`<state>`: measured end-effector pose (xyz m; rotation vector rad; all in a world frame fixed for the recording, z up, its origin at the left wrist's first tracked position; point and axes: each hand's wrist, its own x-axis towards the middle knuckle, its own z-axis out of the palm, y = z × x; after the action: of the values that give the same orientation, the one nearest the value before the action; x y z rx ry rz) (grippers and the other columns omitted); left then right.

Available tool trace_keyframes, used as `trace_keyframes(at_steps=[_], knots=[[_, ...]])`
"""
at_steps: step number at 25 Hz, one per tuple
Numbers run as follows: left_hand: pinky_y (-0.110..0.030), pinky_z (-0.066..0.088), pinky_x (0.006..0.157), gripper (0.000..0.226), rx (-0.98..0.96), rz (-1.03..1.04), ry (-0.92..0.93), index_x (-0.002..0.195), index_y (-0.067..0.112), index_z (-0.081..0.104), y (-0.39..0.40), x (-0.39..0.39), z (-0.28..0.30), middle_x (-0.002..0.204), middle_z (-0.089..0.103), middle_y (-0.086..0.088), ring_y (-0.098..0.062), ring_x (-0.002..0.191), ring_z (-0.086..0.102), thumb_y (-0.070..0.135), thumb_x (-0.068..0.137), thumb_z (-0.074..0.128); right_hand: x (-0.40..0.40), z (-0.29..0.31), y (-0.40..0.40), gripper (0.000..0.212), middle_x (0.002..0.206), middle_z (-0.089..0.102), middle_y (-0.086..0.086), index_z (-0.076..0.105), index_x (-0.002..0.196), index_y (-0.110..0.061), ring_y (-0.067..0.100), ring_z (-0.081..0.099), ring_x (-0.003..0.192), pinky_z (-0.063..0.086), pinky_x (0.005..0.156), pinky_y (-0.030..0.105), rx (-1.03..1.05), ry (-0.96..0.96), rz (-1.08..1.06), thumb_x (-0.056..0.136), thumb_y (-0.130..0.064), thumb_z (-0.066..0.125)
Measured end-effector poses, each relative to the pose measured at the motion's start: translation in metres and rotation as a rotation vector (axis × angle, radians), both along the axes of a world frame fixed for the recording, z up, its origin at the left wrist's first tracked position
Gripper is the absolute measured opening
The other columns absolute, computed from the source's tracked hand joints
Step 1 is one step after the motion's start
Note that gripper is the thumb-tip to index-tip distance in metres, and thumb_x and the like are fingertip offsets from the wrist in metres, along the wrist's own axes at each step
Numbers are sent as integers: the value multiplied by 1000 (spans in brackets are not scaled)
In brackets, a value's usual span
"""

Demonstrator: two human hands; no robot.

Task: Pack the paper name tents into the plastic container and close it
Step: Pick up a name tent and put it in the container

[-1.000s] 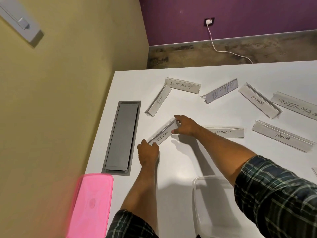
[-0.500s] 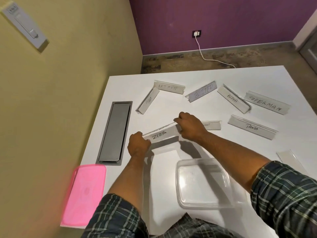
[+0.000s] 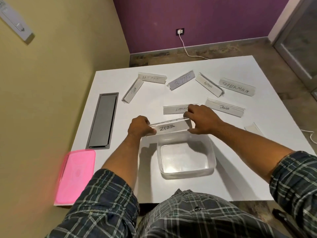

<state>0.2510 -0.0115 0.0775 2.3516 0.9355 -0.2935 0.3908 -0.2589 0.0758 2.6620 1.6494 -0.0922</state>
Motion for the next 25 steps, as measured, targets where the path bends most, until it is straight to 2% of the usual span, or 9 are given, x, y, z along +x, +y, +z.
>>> trace_keyframes(at_steps=[3, 6, 7, 10, 13, 15, 17, 21, 25], knots=[[-36, 62, 75, 54, -29, -110, 53, 101, 10, 66, -13, 7, 5, 90, 70, -7, -26, 79, 70, 29, 58, 92, 1, -4, -32, 56, 105, 61, 3, 62, 107, -15, 26, 60, 85, 41, 69, 31, 24, 102, 26, 65, -49, 78], [-30, 60, 58, 59, -197, -164, 138, 110, 10, 61, -28, 11, 3, 86, 68, -9, -24, 66, 69, 22, 63, 93, 3, -8, -59, 57, 97, 67, -1, 61, 110, -19, 24, 61, 88, 44, 76, 32, 32, 172, -5, 67, -54, 74], [-29, 60, 58, 59, -248, -202, 169, 112, 8, 61, -34, 12, 1, 87, 70, -12, -25, 67, 69, 20, 64, 93, 2, -10, -66, 58, 96, 67, -1, 61, 112, -21, 23, 60, 89, 46, 78, 33, 29, 198, -24, 67, -56, 74], [-36, 63, 71, 59, -266, -330, 210, 113, 11, 64, -49, 12, -12, 101, 73, -17, -28, 74, 69, 23, 64, 93, -1, -14, -82, 59, 92, 63, -2, 61, 111, -23, 20, 57, 88, 46, 74, 32, 34, 267, -34, 65, -57, 74], [-32, 58, 73, 53, -141, -458, 248, 111, 17, 66, -59, 8, -28, 107, 72, -9, -23, 81, 66, 29, 67, 91, -7, -19, -90, 58, 89, 59, -4, 61, 109, -21, 17, 53, 85, 44, 70, 29, 34, 309, -12, 65, -55, 77], [-33, 55, 81, 51, 30, -594, 287, 113, 20, 65, -64, 3, -38, 112, 68, -2, -22, 96, 64, 36, 69, 87, -11, -25, -91, 58, 89, 56, -3, 60, 110, -20, 17, 52, 84, 41, 68, 28, 4, 309, 10, 66, -53, 78], [-32, 51, 78, 46, 181, -684, 289, 114, 22, 66, -68, 0, -46, 114, 64, -1, -23, 102, 63, 36, 73, 82, -14, -30, -87, 56, 88, 56, -1, 60, 109, -19, 19, 53, 84, 39, 66, 28, -36, 290, 34, 67, -52, 78], [-29, 44, 71, 32, 415, -858, 270, 113, 18, 66, -78, -6, -61, 113, 65, -6, -28, 99, 65, 23, 81, 68, -23, -42, -77, 49, 85, 58, 3, 59, 102, -19, 22, 55, 83, 43, 64, 32, -90, 241, 52, 68, -51, 75], [-31, 42, 67, 18, 499, -958, 246, 100, 13, 64, -87, -7, -72, 105, 67, -10, -32, 95, 67, 16, 82, 62, -35, -57, -69, 44, 81, 59, 3, 57, 98, -19, 23, 55, 81, 43, 63, 32, -142, 204, 57, 68, -47, 73]])
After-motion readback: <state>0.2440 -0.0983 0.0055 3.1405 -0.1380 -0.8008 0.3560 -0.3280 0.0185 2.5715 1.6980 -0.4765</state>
